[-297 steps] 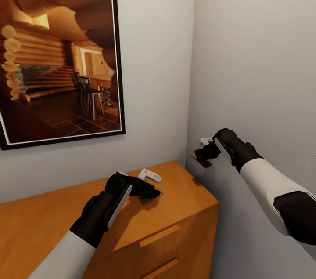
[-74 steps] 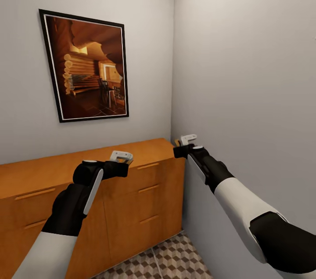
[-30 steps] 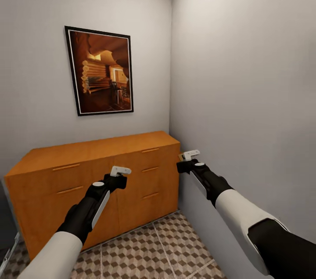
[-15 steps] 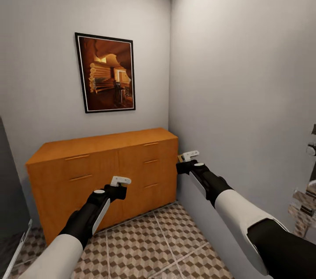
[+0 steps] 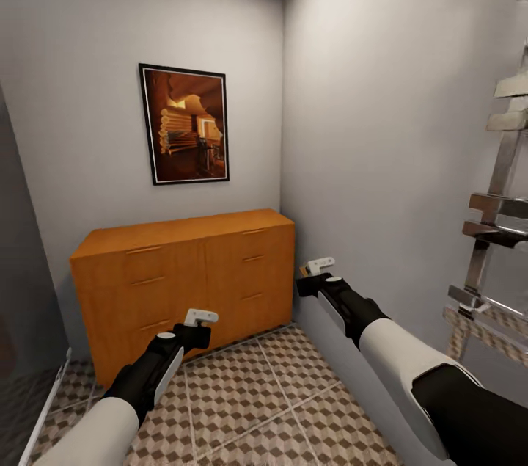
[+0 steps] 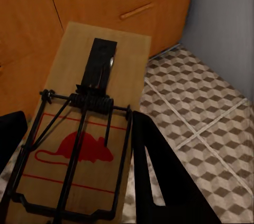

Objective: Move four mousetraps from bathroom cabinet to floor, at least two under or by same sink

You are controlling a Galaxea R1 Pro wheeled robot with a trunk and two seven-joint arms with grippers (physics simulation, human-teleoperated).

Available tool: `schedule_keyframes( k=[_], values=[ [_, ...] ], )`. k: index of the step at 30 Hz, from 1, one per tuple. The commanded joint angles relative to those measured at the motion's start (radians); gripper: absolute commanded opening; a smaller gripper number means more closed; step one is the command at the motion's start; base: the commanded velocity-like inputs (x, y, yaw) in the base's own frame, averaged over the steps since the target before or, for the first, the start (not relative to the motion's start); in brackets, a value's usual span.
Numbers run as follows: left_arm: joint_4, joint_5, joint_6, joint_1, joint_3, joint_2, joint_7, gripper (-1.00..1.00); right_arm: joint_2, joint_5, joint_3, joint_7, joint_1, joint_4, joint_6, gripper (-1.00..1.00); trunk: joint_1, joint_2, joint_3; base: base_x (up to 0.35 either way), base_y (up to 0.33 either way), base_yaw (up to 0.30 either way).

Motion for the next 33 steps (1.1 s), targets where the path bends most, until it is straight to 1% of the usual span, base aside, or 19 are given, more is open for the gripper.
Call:
schedule_keyframes(
  k=[1,3,6,9,13,15,19,22,28,31,32,33],
  values=[
    [0.013,0.000,0.004,0.000,0.000,0.000,-0.002,-1.00,0.000,-0.008,0.008,-0.003,-0.001,0.016,0.003,-1.00,-0.001,-0.001,-0.001,-0.345,0.000,0.000],
    [0.034,0.009,0.003,0.000,0.000,0.001,-0.001,-1.00,0.001,-0.005,0.009,-0.005,-0.001,0.043,-0.002,-1.00,-0.001,-0.001,-0.001,-0.345,0.000,0.000],
    [0.070,0.051,-0.007,0.000,0.001,0.004,0.001,-1.00,0.016,-0.002,0.010,-0.007,-0.001,0.099,-0.009,-1.00,-0.001,-0.001,-0.001,-0.345,0.000,0.000],
    [0.095,0.078,-0.028,0.000,0.001,0.005,0.001,-1.00,0.030,-0.002,0.009,-0.007,-0.001,0.142,-0.011,-1.00,-0.001,-0.001,-0.001,-0.345,0.000,0.000],
    [0.130,0.091,-0.065,0.000,0.001,0.006,0.001,-1.00,0.037,-0.003,0.010,0.001,-0.001,0.209,-0.012,-1.00,-0.001,-0.001,-0.001,-0.345,0.000,0.000],
    [0.154,0.094,-0.084,0.000,0.001,0.007,0.001,-1.00,0.046,-0.002,0.010,0.004,0.001,0.233,-0.014,-1.00,-0.001,-0.001,-0.001,-0.344,0.000,0.000],
    [0.197,0.103,-0.128,0.001,0.001,0.006,0.001,-1.00,0.100,0.000,0.010,-0.004,0.040,0.261,-0.034,-1.00,-0.001,-0.001,-0.001,-0.345,0.000,0.000],
    [0.218,0.107,-0.136,0.001,0.001,0.006,0.001,-1.00,0.100,0.001,0.010,-0.006,0.065,0.268,-0.048,-1.00,-0.001,-0.001,-0.001,-0.345,0.000,0.000],
    [0.237,0.107,-0.139,0.001,0.001,0.002,0.001,-1.00,0.100,-0.001,0.010,-0.007,0.077,0.311,-0.087,-1.00,-0.001,-0.001,-0.001,-0.345,0.000,0.000],
    [0.241,0.107,-0.139,0.001,0.000,0.000,0.001,-1.00,0.100,-0.003,0.009,-0.007,0.078,0.359,-0.128,-1.00,-0.001,-0.001,-0.001,-0.345,0.000,0.000],
    [0.241,0.107,-0.140,0.001,0.001,0.000,0.001,-1.00,0.100,-0.006,0.008,-0.007,0.079,0.393,-0.163,-1.00,-0.001,-0.001,-0.001,-0.345,0.000,0.000],
    [0.242,0.107,-0.140,0.001,0.000,0.000,0.001,-1.00,0.100,-0.007,0.007,-0.007,0.079,0.405,-0.177,-1.00,-0.001,-0.001,-0.001,-0.345,0.000,0.000]
  ],
)
